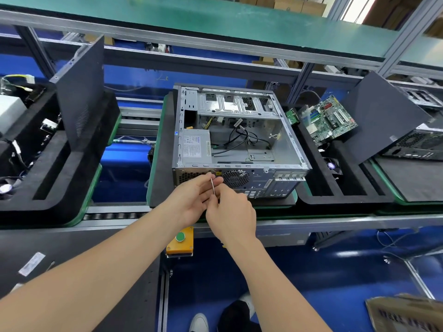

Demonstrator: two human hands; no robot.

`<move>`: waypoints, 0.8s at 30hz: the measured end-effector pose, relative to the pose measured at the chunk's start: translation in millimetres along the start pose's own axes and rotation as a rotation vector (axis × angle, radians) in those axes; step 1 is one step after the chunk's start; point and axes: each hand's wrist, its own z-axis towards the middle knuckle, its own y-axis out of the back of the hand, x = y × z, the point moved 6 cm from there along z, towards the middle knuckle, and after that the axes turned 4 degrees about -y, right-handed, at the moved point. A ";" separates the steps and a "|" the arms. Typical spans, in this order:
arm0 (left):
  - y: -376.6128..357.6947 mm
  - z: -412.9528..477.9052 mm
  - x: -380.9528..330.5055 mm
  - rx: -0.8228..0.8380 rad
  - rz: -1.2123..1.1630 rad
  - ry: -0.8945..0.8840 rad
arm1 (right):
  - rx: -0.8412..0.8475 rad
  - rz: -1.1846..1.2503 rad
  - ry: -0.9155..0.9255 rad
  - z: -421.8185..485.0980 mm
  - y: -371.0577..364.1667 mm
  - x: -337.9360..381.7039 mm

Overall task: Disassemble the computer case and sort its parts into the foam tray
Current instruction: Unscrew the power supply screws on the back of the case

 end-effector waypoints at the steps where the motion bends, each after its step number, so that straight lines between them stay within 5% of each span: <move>1: -0.5 -0.5 0.3 -0.005 0.005 -0.010 | 0.016 0.018 -0.001 0.3 -1.5 -1.9; 8: -15.3 -7.9 -1.3 -0.092 0.071 -0.150 | 0.024 0.105 0.086 2.2 -3.3 -18.8; 15: -58.8 -13.2 1.6 -0.114 -0.088 -0.201 | -0.142 0.476 0.193 10.0 21.0 -57.7; 24: -187.0 7.3 50.7 0.222 0.037 -0.182 | -0.465 0.537 0.019 40.3 109.7 -159.0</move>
